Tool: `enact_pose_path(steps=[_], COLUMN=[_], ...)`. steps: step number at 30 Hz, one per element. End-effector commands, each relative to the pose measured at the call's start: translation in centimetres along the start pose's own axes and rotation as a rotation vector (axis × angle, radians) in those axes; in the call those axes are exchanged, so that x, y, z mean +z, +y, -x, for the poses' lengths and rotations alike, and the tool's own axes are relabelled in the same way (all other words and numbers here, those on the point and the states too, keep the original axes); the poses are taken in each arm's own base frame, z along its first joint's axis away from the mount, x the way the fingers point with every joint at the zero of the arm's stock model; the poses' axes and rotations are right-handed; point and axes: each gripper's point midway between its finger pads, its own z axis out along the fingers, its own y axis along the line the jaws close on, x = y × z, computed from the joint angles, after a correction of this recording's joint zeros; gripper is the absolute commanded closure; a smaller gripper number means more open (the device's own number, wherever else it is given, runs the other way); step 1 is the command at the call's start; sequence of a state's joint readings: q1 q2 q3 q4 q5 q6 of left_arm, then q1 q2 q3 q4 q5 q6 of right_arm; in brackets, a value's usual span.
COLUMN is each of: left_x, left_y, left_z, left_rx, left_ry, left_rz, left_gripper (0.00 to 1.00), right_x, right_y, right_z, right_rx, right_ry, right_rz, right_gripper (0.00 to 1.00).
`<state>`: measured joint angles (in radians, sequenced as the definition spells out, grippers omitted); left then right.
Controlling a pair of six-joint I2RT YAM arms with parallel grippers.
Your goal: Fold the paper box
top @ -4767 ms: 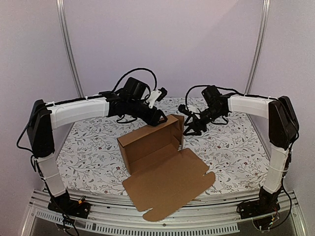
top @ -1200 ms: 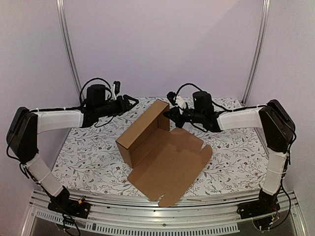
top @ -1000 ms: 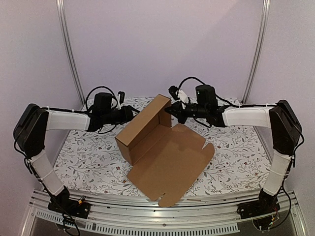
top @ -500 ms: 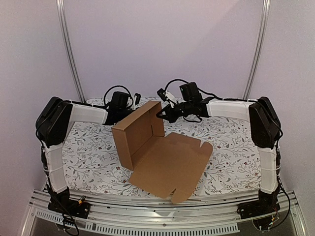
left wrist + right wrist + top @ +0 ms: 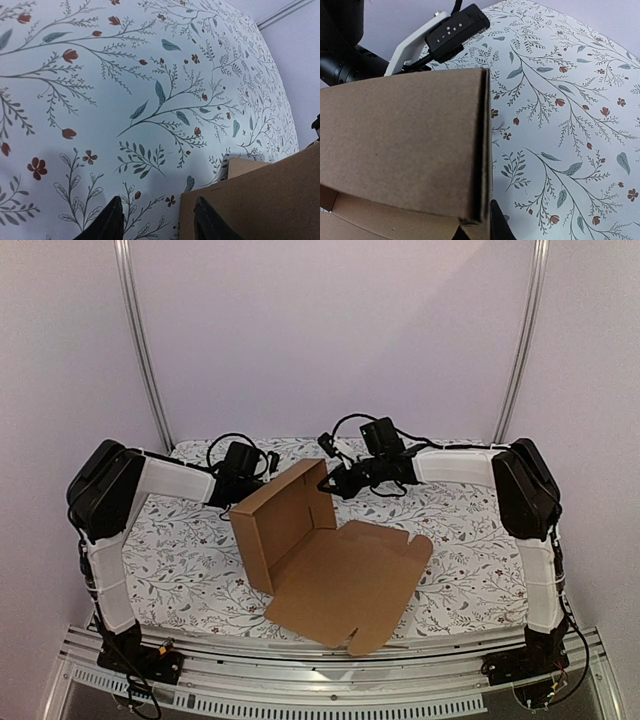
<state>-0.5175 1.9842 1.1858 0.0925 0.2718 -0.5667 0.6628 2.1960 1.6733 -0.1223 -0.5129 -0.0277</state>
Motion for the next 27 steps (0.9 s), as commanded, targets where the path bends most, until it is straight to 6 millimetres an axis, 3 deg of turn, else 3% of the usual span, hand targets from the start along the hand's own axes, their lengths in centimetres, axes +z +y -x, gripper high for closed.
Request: enact_pose_path(steps=[1,12,21,27], left_x=[-0.5,-0.3,0.1,-0.5], left_y=[-0.9,-0.7,-1.1,-2.6], left_z=[-1.1,-2.2,-2.0,-1.6], left_rx=[0.020,0.021,-0.007,-0.012], left_ry=[0.007,0.011,0.007,-0.031], left_rz=[-0.012,-0.052,-0.082,-0.053], left_gripper=[0.52,0.53,0.53,0.56], right_x=[2.4,3.2,3.5,3.9], right_y=[0.5,1.6,1.3,0.0], right_z=[-4.7,-6.6,-6.3,-6.1], right_rx=[0.084,0.049,0.069,0.203], right_ry=[0.106,0.105,0.075,0.080], right_rz=[0.085,0.177,0.172,0.060], right_gripper=[0.91,0.75,0.85,0.95])
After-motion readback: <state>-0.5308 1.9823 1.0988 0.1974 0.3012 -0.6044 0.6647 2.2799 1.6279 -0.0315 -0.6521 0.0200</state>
